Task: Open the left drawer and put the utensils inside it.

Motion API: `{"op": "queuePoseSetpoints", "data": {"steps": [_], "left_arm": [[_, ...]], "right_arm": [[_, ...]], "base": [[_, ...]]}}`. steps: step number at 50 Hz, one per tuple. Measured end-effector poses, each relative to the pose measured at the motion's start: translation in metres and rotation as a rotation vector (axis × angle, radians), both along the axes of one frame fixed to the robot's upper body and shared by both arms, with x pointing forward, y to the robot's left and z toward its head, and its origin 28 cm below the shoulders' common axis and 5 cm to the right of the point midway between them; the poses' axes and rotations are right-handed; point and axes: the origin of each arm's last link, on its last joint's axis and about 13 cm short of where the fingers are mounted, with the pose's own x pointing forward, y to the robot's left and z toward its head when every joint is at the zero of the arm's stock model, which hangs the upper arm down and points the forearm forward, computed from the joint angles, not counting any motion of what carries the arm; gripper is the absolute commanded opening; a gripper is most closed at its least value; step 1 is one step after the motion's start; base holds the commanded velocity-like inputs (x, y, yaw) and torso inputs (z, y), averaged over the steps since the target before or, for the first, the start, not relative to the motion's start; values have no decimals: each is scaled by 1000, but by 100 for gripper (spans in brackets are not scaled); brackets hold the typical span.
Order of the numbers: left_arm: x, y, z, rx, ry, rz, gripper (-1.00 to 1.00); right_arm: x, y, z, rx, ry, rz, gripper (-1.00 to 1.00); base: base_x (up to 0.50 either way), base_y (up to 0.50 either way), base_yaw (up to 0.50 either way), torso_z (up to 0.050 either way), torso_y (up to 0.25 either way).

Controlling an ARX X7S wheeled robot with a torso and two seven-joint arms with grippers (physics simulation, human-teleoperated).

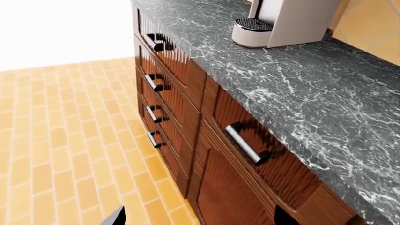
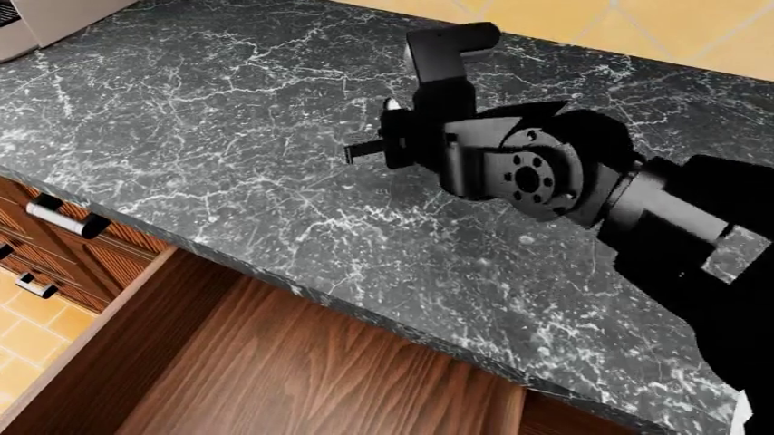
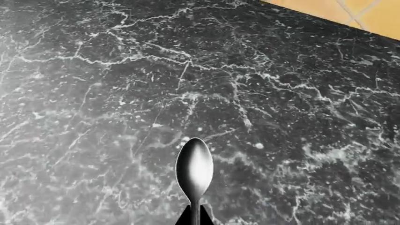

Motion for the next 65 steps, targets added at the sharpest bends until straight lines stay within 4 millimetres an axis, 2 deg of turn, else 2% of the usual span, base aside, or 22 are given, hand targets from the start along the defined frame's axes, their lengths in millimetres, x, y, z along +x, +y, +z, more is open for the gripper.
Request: {"op": "queuePoseSetpoints", "data": {"steps": [6, 14, 19, 25, 33, 43, 52, 65], "left_arm": [[0, -1, -2, -3, 1, -4, 100], [2, -1, -3, -6, 2, -9, 100], [3, -1, -5, -8, 3, -12, 100], [4, -2, -6, -11, 5, -15, 100], [6, -2, -10, -17, 8, -18, 100], [6, -1, -13, -23, 9, -18, 100], [6, -1, -15, -28, 9, -21, 100], [6, -1, -18, -31, 12, -24, 100]], "right_arm": [[-61, 7, 4, -78, -30, 203, -100], [-136, 14, -8, -175, -73, 438, -100], [-168, 15, -16, -214, -99, 543, -100], [-193, 20, -28, -272, -120, 631, -100], [-210, 33, -45, -331, -137, 703, -100], [-215, 53, -71, -392, -121, 750, -100], [-215, 67, -89, -439, -109, 759, -100], [-202, 79, -114, -482, -31, 740, -100]], "base": [[0, 0, 0, 0, 0], [0, 0, 0, 0, 0], [0, 0, 0, 0, 0], [0, 0, 0, 0, 0], [0, 0, 0, 0, 0], [0, 0, 0, 0, 0], [0, 0, 0, 0, 0], [0, 0, 0, 0, 0]]}}
